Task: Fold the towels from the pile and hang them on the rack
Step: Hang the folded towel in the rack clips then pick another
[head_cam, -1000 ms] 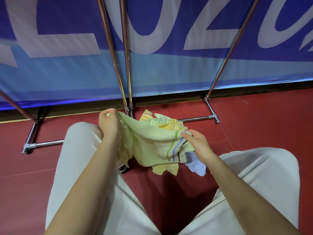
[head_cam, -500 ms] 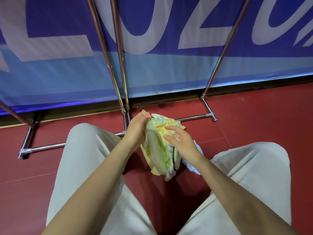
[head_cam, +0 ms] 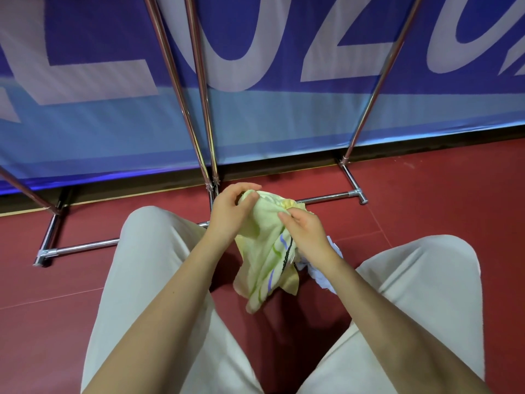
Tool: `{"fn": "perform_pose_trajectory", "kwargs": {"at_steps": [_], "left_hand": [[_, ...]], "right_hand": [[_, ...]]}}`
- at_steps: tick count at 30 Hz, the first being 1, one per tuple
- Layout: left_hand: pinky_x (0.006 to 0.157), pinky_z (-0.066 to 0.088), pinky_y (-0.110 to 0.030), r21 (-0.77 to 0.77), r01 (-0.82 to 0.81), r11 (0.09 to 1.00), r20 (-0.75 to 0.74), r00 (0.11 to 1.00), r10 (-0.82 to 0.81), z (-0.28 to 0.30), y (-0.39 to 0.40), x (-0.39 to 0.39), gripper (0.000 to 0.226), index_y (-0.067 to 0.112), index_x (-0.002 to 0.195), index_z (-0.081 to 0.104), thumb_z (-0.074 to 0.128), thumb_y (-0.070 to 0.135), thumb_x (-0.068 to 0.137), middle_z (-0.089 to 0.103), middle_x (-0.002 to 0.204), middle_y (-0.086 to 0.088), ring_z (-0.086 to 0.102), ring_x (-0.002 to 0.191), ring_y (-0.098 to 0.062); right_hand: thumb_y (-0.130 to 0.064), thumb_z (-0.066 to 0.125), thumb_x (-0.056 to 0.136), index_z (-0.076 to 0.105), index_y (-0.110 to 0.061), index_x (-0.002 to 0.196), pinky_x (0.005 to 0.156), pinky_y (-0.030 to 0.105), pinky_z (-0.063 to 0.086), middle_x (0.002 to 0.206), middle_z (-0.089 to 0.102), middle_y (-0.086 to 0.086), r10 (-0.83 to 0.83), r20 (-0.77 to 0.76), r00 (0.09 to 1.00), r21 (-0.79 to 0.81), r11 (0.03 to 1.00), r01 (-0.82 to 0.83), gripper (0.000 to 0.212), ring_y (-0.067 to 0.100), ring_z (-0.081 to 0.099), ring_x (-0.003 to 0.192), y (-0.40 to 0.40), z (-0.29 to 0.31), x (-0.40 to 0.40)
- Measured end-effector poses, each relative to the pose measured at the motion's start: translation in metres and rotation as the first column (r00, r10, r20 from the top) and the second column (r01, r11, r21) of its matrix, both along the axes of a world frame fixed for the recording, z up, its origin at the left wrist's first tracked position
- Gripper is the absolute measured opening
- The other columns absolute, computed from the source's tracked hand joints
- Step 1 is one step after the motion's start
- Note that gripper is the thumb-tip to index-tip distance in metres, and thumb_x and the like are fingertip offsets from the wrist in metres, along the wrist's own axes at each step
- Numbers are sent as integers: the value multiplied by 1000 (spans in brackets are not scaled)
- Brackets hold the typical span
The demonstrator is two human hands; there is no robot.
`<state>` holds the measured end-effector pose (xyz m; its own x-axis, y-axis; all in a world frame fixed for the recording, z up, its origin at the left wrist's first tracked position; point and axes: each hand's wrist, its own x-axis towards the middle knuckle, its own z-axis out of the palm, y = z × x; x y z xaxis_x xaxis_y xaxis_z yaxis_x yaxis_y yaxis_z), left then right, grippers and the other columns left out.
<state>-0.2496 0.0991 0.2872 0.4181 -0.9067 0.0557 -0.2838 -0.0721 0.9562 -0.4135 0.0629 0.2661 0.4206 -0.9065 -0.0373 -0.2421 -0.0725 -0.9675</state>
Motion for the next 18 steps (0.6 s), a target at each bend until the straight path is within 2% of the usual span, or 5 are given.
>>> {"fn": "perform_pose_trajectory", "kwargs": {"at_steps": [6, 8, 10, 14, 18], "left_hand": [[89, 42, -20, 60, 123, 991, 159, 979, -131, -3, 2, 9, 12, 16, 98, 73, 68, 14, 88, 68, 99, 7, 60, 97, -6], [77, 42, -17, 94, 146, 985, 176, 971, -161, -4, 3, 9, 4, 16, 88, 72, 70, 20, 87, 67, 88, 10, 59, 82, -1], [64, 40, -15, 158, 161, 974, 180, 965, -189, -6, 4, 10, 18, 15, 75, 65, 72, 28, 85, 62, 74, 13, 54, 67, 2], [58, 34, -20, 250, 185, 950, 145, 963, -226, -6, 6, 14, 35, 16, 65, 49, 74, 30, 83, 47, 63, 12, 44, 61, -5], [49, 35, -11, 252, 179, 951, -11, 983, -182, -2, 9, 14, 25, 10, 76, 53, 71, 23, 87, 51, 68, 9, 46, 57, -1]], "right_hand": [[-18, 56, 96, 53, 4, 73, 59, 24, 34, 59, 40, -4, -80, 19, 997, -9, 997, 80, 32, 7, 37, 59, -9, 5, -17], [-20, 55, 96, 58, 1, 77, 58, 22, 37, 57, 46, -3, -108, -3, 994, -12, 994, 108, 29, 6, 42, 57, -10, 5, -22], [-21, 56, 96, 60, -3, 77, 57, 19, 38, 58, 49, 2, -134, -26, 991, -14, 991, 134, 27, 7, 45, 56, -10, 5, -25], [-21, 57, 95, 60, -4, 76, 57, 19, 38, 61, 48, 11, -193, -17, 981, -29, 981, 192, 26, 15, 46, 59, -11, 3, -31], [-21, 59, 94, 65, -12, 74, 57, 15, 40, 59, 50, 2, -274, 52, 960, -13, 961, 275, 23, 11, 47, 59, -13, 6, -38]]}}
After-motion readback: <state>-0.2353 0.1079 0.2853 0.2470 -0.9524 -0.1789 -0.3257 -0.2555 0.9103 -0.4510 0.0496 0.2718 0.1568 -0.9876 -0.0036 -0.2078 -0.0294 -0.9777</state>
